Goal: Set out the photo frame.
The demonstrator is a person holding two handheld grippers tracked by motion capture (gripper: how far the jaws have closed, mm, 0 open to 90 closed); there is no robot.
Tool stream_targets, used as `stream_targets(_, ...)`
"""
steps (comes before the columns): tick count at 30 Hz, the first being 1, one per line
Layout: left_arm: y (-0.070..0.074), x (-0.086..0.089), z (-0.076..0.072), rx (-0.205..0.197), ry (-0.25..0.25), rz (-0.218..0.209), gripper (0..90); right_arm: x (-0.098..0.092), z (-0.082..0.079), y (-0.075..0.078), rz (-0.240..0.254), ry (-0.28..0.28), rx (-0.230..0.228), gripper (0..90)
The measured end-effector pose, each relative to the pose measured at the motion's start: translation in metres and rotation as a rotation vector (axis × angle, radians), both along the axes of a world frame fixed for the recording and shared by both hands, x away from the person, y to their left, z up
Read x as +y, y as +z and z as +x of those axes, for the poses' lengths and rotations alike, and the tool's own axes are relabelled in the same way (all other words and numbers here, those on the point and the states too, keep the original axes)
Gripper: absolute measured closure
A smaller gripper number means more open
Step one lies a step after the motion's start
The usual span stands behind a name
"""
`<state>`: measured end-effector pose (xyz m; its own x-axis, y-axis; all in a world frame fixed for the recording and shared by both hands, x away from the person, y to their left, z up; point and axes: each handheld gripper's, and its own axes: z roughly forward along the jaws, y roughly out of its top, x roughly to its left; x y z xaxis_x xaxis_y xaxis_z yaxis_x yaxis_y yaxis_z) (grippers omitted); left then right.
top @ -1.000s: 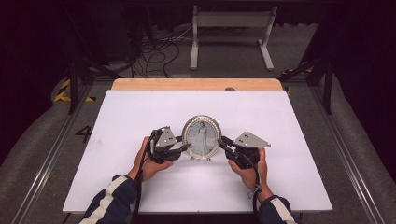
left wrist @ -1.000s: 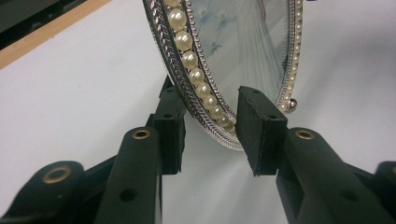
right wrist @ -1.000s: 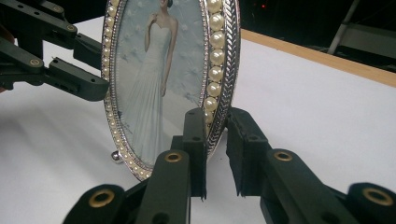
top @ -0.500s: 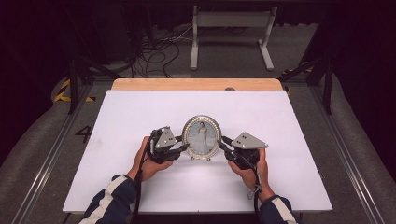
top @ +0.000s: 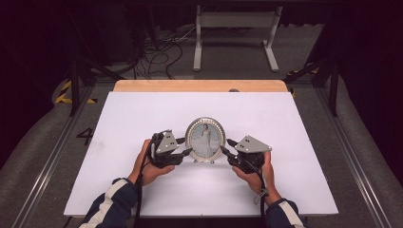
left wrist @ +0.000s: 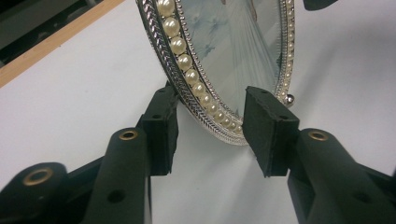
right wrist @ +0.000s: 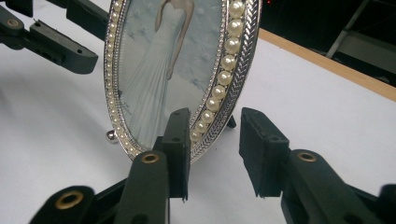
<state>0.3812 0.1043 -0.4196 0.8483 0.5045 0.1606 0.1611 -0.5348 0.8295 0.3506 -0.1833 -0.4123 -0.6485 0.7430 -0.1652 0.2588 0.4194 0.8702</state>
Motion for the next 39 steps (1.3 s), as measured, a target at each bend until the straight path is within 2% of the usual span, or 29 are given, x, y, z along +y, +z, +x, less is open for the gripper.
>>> stream_targets(7,0.0,0.004,-0.004,-0.008,-0.005,0.008,43.9,-0.001,-0.001,0.0,-0.024,0.012,0.007,54.0)
stream_targets(10,0.0,0.005,-0.005,-0.016,-0.011,0.027,40.1,-0.001,-0.001,0.0,-0.033,0.014,0.012,50.1)
stream_targets(11,0.0,0.005,-0.006,-0.016,-0.01,0.033,37.0,-0.002,0.0,0.0,-0.045,0.012,0.017,43.8)
stream_targets(15,-0.001,0.006,-0.005,-0.002,-0.022,0.03,32.1,-0.002,0.0,-0.001,-0.057,0.012,0.021,38.6)
stream_targets(16,-0.002,0.005,-0.006,-0.001,-0.024,0.041,27.1,-0.001,-0.001,-0.001,-0.072,0.015,0.024,35.4)
stream_targets(20,-0.003,0.004,-0.007,0.005,-0.025,0.054,23.5,-0.001,-0.001,-0.002,-0.088,0.013,0.029,29.9)
stream_targets(22,-0.004,0.005,-0.009,0.007,-0.03,0.059,20.7,-0.001,-0.002,-0.006,-0.108,0.019,0.046,25.9)
stream_targets(25,-0.004,0.009,-0.013,-0.006,-0.028,0.059,19.0,0.001,-0.002,-0.008,-0.128,0.028,0.054,23.8)
stream_targets(28,-0.005,0.012,-0.014,0.005,-0.03,0.057,18.5,0.001,-0.003,-0.008,-0.141,0.03,0.055,22.6)
stream_targets(29,-0.005,0.012,-0.014,0.007,-0.041,0.07,16.8,0.002,-0.003,-0.009,-0.147,0.031,0.059,20.2)
stream_targets(32,-0.007,0.014,-0.016,0.01,-0.045,0.083,14.4,0.006,-0.005,-0.009,-0.193,0.048,0.061,18.9)
stream_targets(39,-0.009,0.016,-0.019,0.003,-0.044,0.096,12.5,0.005,-0.008,-0.014,-0.211,0.058,0.067,17.9)
